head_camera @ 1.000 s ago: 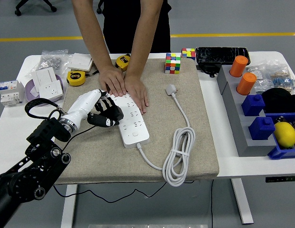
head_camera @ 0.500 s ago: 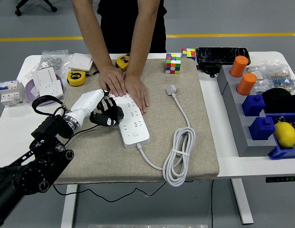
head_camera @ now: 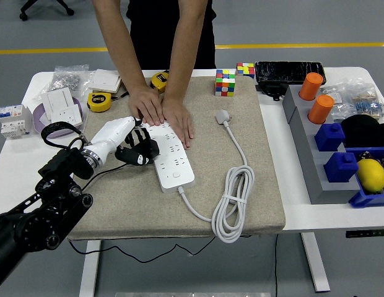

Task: Pick up the plug,place it near the board,insert it into the board,press the button

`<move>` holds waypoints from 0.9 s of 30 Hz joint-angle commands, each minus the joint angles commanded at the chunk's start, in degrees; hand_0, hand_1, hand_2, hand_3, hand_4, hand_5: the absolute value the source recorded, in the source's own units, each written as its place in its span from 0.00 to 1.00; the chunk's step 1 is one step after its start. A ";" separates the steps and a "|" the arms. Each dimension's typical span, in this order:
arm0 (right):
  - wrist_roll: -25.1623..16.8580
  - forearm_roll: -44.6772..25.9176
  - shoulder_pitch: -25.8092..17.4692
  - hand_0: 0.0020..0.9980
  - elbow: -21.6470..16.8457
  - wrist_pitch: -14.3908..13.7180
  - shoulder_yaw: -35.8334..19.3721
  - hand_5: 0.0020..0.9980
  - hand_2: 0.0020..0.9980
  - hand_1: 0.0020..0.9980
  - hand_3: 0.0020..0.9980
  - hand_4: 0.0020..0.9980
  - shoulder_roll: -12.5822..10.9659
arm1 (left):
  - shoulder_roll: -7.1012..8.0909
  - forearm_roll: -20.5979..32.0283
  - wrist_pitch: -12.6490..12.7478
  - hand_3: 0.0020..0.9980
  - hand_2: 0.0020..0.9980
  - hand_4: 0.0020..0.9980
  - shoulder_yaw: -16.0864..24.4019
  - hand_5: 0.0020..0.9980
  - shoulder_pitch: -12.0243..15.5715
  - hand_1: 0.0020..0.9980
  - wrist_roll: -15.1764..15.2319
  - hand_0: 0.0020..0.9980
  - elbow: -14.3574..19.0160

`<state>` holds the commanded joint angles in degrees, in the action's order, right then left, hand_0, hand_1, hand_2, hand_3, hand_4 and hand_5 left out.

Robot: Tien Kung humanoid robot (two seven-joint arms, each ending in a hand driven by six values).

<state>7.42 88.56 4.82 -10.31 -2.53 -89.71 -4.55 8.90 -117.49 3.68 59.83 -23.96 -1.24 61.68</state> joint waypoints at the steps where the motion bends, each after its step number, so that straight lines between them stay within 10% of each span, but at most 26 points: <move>1: 0.01 0.06 0.01 0.83 0.00 0.02 -0.03 0.99 0.72 0.72 0.76 1.00 -0.01 | 0.04 0.06 -0.04 0.28 0.22 0.84 -0.13 0.03 -0.02 0.20 0.01 0.35 -0.08; 17: -0.05 -0.03 -0.08 0.83 0.00 0.05 0.31 0.99 0.72 0.72 0.76 1.00 -0.09 | -0.12 0.47 -0.01 0.28 0.23 0.84 -0.76 0.03 0.19 0.20 0.12 0.35 -0.36; 27: -0.10 0.10 -0.12 0.83 0.00 0.18 0.11 0.99 0.72 0.72 0.76 1.00 -0.12 | 0.02 1.96 0.15 0.45 0.44 0.88 -0.55 0.05 0.42 0.46 0.92 0.40 -0.28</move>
<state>7.32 88.67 4.70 -10.31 -2.35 -89.61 -4.67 8.91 -115.52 3.83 59.27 -23.54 -0.32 61.40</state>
